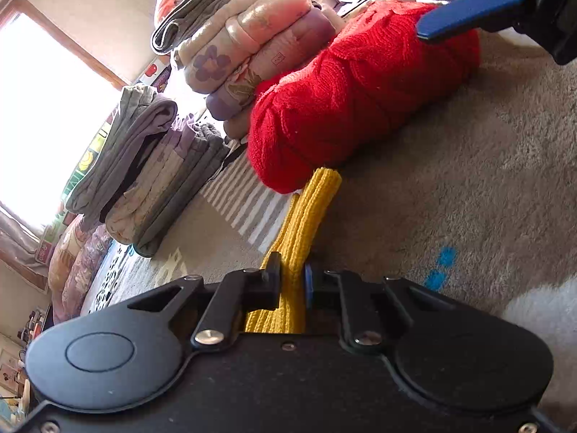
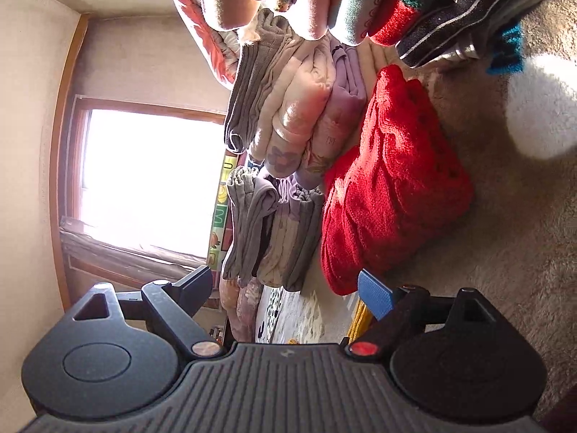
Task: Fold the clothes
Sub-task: 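Grasp the sleeve cuff beside the red garment with the left gripper, then lift the sleeve with the left gripper and fold it across the sweater body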
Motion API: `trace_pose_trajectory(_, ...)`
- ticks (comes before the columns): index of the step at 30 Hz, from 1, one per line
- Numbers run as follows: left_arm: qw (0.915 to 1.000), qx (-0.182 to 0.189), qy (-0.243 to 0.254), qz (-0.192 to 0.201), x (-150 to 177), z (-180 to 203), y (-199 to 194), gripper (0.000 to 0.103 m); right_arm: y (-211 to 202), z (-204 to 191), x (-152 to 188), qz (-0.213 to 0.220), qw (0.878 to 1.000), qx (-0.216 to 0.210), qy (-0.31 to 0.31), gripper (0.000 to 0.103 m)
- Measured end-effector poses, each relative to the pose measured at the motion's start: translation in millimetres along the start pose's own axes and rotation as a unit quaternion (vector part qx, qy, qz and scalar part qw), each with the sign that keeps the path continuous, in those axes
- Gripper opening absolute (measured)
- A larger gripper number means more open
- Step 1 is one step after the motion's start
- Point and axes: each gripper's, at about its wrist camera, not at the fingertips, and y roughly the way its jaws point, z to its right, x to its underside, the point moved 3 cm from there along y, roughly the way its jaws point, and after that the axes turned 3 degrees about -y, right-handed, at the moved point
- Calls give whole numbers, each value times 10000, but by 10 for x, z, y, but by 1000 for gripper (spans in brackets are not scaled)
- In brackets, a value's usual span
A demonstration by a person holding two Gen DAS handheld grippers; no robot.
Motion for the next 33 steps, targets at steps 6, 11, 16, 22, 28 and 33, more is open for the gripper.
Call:
trace_pose_trajectory(6, 9935, 328, -1073, 188, 8, -482, -283, 9, 25, -86, 55, 24, 9991, 95, -406, 88)
trace_pose_trajectory(11, 9692, 879, -2286, 260, 163, -1052, -474, 9, 63, -207, 142, -59, 9959, 105, -893, 88)
trace_pose_trajectory(16, 9270, 1272, -3507, 374, 487, -1663, -643, 9, 184, -476, 437, -459, 9806, -13, -1908, 88)
trace_pose_trajectory(22, 8784, 1312, -4555, 620, 962, -2218, -881, 9, 423, -791, 1066, -1167, 9381, -100, -3260, 88)
trace_pose_trajectory(28, 8579, 1163, -4941, 794, 1334, -2506, -1041, 8, 624, -974, 1881, -1908, 8787, -179, -4371, 88)
trace_pose_trajectory(33, 8379, 1052, -5257, 1027, 1630, -2724, -1152, 8, 702, -959, 2506, -2223, 8251, 102, -5193, 86)
